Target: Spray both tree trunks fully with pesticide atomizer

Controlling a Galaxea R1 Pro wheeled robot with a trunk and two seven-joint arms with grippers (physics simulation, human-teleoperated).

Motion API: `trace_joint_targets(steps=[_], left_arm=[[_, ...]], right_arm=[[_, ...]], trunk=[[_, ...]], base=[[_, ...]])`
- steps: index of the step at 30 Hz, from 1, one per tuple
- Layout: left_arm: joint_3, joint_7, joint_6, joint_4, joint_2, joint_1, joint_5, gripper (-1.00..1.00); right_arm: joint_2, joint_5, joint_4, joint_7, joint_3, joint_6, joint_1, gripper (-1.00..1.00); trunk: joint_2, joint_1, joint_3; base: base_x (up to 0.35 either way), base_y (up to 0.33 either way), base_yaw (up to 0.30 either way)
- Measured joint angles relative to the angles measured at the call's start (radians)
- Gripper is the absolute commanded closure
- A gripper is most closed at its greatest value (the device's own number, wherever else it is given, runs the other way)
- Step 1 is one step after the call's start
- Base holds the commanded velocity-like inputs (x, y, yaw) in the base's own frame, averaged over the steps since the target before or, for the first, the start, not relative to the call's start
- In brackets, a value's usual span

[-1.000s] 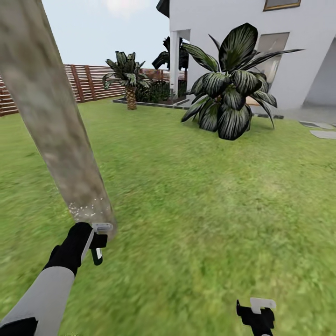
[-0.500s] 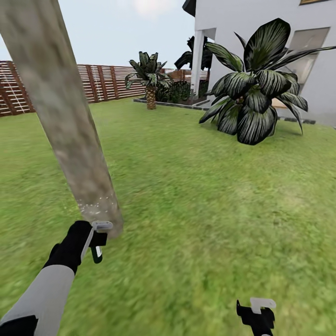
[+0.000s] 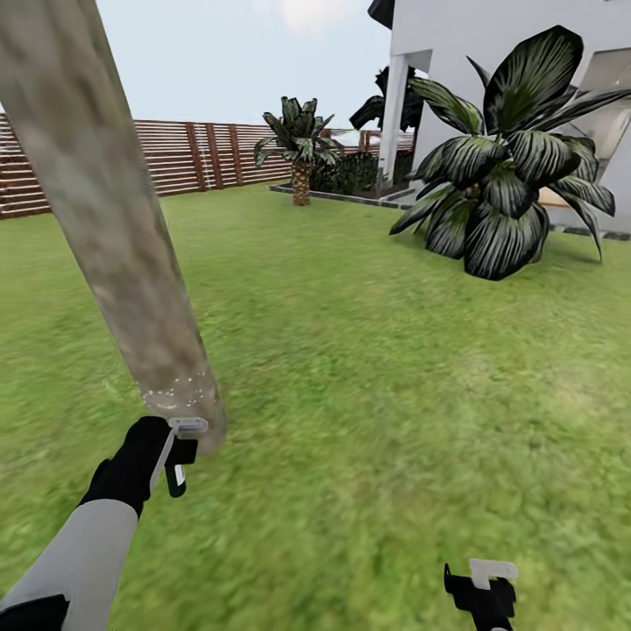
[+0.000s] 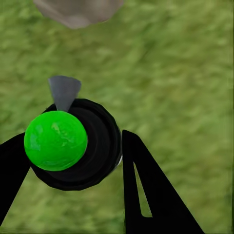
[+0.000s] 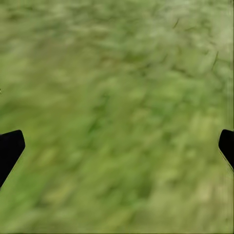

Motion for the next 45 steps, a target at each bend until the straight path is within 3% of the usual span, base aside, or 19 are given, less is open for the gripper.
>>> trace_joint_targets(steps=[21,45], left_arm=[[0.012,0.002,-0.002,0.008,0.004,0.002,0.000,1.00],[0.017,0.003,-0.002,-0.001,-0.003,0.001,0.000,1.00]], right_arm=[[0.000,0.000,0.000,0.000,-0.001,0.000,0.000,-1.00],[0.000,0.001,0.000,0.000,-0.001,0.000,0.000,-1.00]], trunk=[[0.000,0.000,0.000],[0.000,0.000,0.000]], base=[[0.148,-0.245,0.271],[0.110,-0.270,0.026]])
